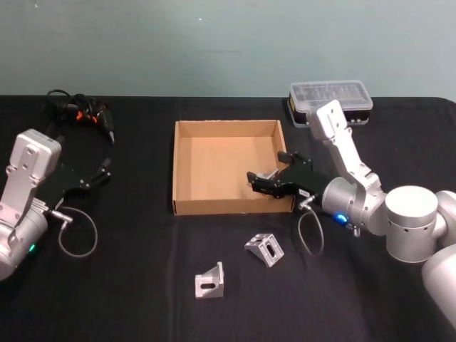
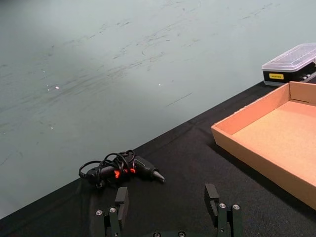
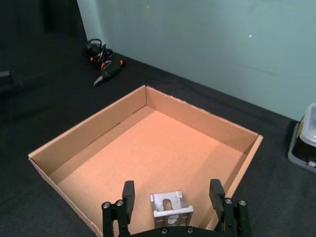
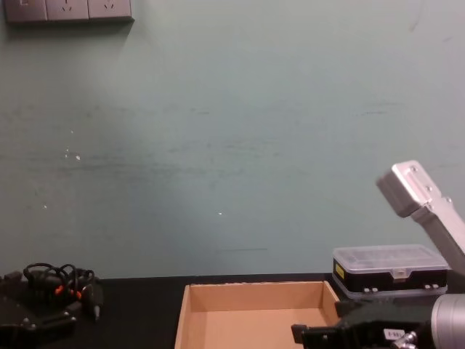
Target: Use one hand to pick up the angle iron from the table and place it into the box.
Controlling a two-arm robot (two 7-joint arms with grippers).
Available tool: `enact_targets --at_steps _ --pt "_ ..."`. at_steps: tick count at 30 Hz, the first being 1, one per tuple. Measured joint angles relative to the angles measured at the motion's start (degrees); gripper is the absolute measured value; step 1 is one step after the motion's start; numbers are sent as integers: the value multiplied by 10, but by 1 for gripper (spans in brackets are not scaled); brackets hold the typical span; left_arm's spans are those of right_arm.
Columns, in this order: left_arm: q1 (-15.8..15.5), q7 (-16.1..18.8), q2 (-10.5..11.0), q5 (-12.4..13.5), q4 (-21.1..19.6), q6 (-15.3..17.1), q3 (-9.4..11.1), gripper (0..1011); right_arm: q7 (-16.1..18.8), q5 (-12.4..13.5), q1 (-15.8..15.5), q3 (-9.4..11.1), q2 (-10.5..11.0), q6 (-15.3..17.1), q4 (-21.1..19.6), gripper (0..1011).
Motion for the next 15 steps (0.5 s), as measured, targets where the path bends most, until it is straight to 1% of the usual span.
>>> enact_targets --at_steps 3,8,11,14,15 --pt "0 0 0 0 0 0 0 1011 -4 2 -8 7 3 -3 -15 1004" --pt "0 0 0 0 0 0 0 1011 -12 7 -23 19 10 -6 -45 1004" --pt "0 0 0 0 0 0 0 1011 -12 16 -43 31 24 -8 -82 1004" --pt "0 0 0 0 0 0 0 1011 -11 22 -56 38 33 -9 -107 1004" --pt "0 0 0 0 0 0 0 1011 -9 27 -68 42 41 -9 -125 1004"
